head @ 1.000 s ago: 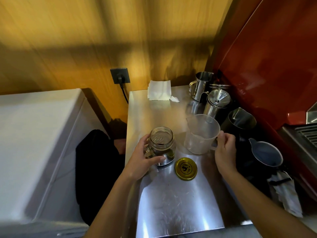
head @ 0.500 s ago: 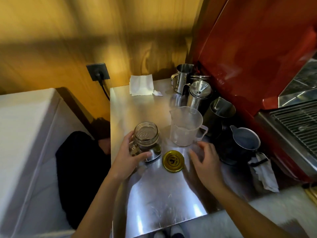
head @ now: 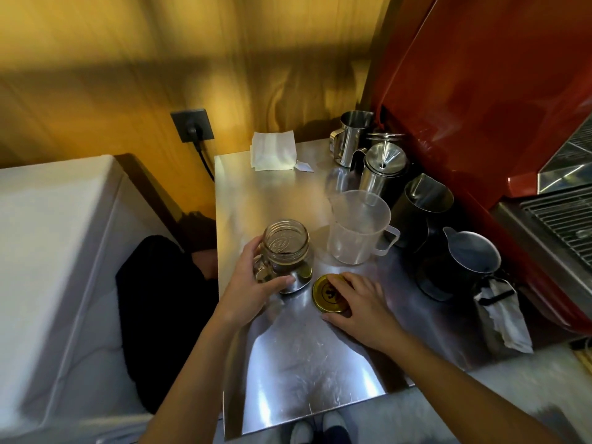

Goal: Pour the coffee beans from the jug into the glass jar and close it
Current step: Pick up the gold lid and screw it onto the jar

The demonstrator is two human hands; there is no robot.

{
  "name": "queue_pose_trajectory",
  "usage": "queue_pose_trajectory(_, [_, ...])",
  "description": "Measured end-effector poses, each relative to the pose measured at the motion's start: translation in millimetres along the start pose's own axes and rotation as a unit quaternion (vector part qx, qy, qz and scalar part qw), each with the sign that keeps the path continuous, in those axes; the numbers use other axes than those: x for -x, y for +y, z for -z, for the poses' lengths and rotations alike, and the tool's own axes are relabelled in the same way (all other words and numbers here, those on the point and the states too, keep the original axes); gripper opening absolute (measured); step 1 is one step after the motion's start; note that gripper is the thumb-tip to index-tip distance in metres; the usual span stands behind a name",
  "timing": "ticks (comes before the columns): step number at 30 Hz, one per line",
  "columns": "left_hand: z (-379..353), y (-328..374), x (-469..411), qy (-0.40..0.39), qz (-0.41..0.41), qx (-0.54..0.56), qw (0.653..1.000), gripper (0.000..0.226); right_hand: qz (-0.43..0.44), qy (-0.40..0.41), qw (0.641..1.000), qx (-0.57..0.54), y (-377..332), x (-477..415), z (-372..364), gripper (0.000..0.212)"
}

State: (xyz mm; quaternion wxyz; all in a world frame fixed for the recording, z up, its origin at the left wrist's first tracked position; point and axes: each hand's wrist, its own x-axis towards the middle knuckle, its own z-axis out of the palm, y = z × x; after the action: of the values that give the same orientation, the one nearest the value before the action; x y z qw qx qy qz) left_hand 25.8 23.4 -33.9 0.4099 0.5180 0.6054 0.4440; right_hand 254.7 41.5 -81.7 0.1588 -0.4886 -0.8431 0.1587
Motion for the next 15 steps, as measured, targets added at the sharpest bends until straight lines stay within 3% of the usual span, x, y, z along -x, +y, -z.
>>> queue_pose_trajectory(11, [3, -2, 0, -0.011, -0.001, 0.03, 0.999, 0.086, -0.019, 0.118, 0.988, -0.096, -35, -34, 80, 0.053])
queue_pose_trajectory(15, [3, -2, -1, -0.01, 0.002, 0.019, 1.0, 0.084, 0.021, 0.176, 0.977, -0.119, -59, -38, 96, 0.058])
